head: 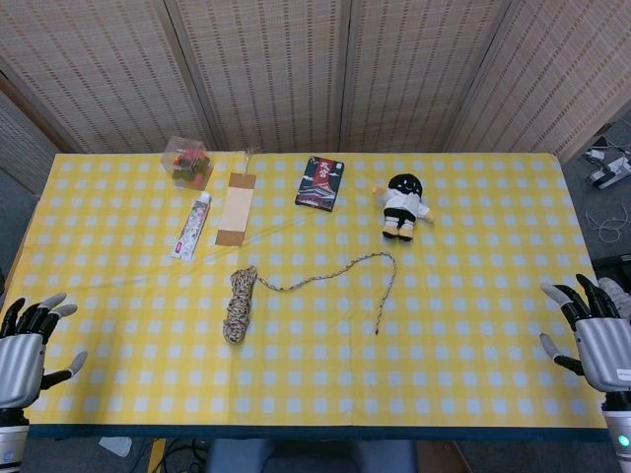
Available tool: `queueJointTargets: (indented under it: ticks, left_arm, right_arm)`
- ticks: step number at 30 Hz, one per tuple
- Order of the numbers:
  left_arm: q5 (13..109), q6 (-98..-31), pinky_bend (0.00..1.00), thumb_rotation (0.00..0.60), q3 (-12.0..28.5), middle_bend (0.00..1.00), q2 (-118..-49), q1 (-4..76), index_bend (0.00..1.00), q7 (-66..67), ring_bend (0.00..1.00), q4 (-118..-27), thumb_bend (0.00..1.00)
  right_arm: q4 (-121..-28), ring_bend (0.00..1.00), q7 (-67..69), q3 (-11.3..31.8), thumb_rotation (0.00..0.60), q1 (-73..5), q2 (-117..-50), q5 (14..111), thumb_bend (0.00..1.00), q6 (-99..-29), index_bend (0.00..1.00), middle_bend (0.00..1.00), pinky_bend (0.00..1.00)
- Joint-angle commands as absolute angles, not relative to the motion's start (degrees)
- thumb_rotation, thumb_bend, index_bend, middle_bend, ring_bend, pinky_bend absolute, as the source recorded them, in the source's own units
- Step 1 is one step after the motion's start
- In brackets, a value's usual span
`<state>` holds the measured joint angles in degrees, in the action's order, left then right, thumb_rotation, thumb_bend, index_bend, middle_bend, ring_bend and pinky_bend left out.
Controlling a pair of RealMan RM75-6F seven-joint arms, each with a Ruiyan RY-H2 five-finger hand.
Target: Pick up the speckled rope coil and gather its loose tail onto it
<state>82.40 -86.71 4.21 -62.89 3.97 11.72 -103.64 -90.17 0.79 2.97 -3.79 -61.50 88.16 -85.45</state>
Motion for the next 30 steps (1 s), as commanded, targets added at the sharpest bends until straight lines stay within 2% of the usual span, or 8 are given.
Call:
queueJointTargets:
  ticks: [1, 13, 19, 26, 27, 29, 30]
  left_arm:
    - [81.9, -86.4, 0.02, 0.600, 4.4, 0.18, -62.9, 4.2, 0.33, 11.7, 0.17, -103.5, 0.22]
    - [85.4, -84.2, 0.02, 0.600, 5.1, 0.20, -63.5, 7.4, 0.33, 10.0, 0.18, -102.5, 0.22]
    - [91.8, -81.0, 0.07, 0.600, 5.2, 0.28, -64.4, 12.0, 0.39, 5.6, 0.22, -100.9, 0.22]
    - [96.6, -74.3, 0.07, 0.599, 4.8, 0.34, -65.4, 18.5, 0.43, 1.0, 0.24, -100.0, 0.22]
    - [96.9, -73.3, 0.07, 0.548, 4.8, 0.35, -65.6, 19.3, 0.43, 0.9, 0.24, -99.9, 0.23]
    - [97.3, -70.8, 0.07, 0.376, 4.7, 0.35, -66.3, 21.3, 0.44, 0.6, 0.24, -100.1, 0.23]
    - [97.5, -69.7, 0.07, 0.268, 4.6, 0.36, -66.6, 22.2, 0.44, 0.4, 0.24, -100.2, 0.23]
  right_arm:
    - [-90.2, 0.03, 0.7, 3.0, 0.600, -3.8, -61.5, 88.1, 0.28, -85.5, 0.19, 0.20, 0.12]
    - [-91.0, 0.03, 0.1, 4.6, 0.600, -3.8, -60.0, 87.4, 0.28, -87.3, 0.19, 0.20, 0.12]
    - [-91.9, 0.03, -0.6, 5.1, 0.600, -3.7, -59.1, 87.1, 0.28, -87.8, 0.19, 0.20, 0.12]
    - [-92.6, 0.03, -1.2, 5.2, 0.600, -3.7, -58.5, 86.9, 0.29, -87.9, 0.19, 0.20, 0.12]
    - [-92.6, 0.03, -1.2, 5.2, 0.600, -3.7, -58.5, 86.8, 0.29, -87.9, 0.19, 0.20, 0.12]
    - [-92.7, 0.03, -1.3, 5.2, 0.600, -3.6, -58.4, 86.7, 0.29, -87.8, 0.19, 0.20, 0.12]
    - [-92.7, 0.03, -1.4, 5.2, 0.600, -3.6, -58.4, 86.7, 0.29, -87.8, 0.19, 0.20, 0.12]
